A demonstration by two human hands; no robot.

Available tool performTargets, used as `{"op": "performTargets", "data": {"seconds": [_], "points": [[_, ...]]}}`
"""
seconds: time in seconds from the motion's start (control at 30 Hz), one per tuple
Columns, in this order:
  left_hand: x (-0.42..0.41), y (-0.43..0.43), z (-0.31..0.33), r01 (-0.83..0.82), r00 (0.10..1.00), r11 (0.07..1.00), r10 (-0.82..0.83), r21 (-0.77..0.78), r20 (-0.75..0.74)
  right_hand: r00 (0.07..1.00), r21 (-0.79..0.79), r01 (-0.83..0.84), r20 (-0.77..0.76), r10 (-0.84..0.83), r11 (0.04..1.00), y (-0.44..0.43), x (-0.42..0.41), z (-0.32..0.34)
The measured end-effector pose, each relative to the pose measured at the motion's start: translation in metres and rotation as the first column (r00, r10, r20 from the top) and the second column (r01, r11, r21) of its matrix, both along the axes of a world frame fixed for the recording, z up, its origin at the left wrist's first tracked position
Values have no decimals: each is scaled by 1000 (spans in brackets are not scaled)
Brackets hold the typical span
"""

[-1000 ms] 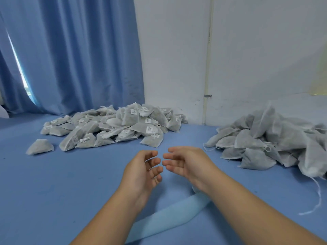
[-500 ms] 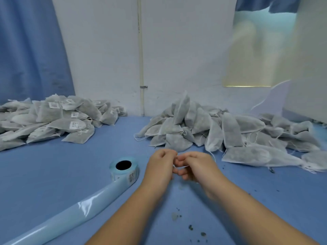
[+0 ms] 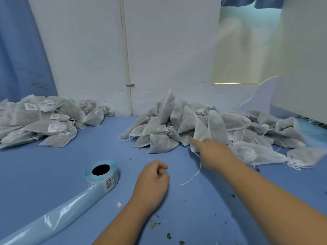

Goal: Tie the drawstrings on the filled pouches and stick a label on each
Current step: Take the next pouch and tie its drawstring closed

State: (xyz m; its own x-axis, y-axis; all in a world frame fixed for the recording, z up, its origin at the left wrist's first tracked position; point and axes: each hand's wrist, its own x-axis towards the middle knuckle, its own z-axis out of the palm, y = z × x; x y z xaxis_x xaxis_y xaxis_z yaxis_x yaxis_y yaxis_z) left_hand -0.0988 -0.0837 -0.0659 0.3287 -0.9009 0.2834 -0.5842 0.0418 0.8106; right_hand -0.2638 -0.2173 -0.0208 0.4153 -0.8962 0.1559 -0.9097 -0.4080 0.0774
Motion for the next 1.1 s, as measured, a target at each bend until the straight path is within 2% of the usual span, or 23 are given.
{"op": "performTargets", "data": {"seconds": [0.1, 0.17, 0.27, 0.37, 0.43, 0.53, 0.6, 0.67, 0.77, 0.87, 0.93, 1.0, 1.1], "points": [[0, 0, -2, 28, 999, 1000, -28, 11, 28, 998, 17, -21, 64, 20, 1000, 4, 4, 1], [-1, 0, -2, 32, 999, 999, -32, 13, 39, 968, 24, -50, 246, 42, 998, 13, 4, 2], [-3, 4, 0, 43, 997, 998, -40, -38, 73, 829, 41, -150, 549, 103, 988, 35, 1, 6], [0, 10, 6, 117, 962, 980, -73, -158, 263, 635, 150, -292, 769, 74, 945, 66, -1, 12], [3, 15, 14, 181, 898, 965, -85, -188, 431, 461, 239, -415, 887, -23, 878, 84, -2, 13], [7, 21, 30, 247, 847, 944, -100, -220, 522, 244, 324, -627, 945, -217, 708, 102, -2, 12], [8, 26, 36, 265, 839, 937, -108, -227, 534, 172, 303, -747, 948, -269, 591, 109, -1, 9], [10, 31, 41, 271, 836, 936, -113, -225, 537, 126, 288, -801, 938, -322, 525, 114, 1, 7], [10, 39, 47, 277, 844, 946, -154, -171, 513, 122, 299, -832, 920, -372, 467, 120, 3, 7], [10, 42, 50, 242, 791, 965, -132, -106, 598, 170, 336, -822, 916, -364, 461, 125, 2, 7], [12, 42, 51, 167, 782, 977, -50, -132, 622, 263, 387, -759, 918, -298, 523, 126, -1, 8], [15, 42, 55, 78, 781, 985, 36, -155, 624, 395, 424, -669, 899, -191, 610, 128, -5, 11], [17, 44, 59, -18, 722, 996, 75, -90, 688, 574, 398, -531, 818, -27, 748, 129, -10, 16]]}}
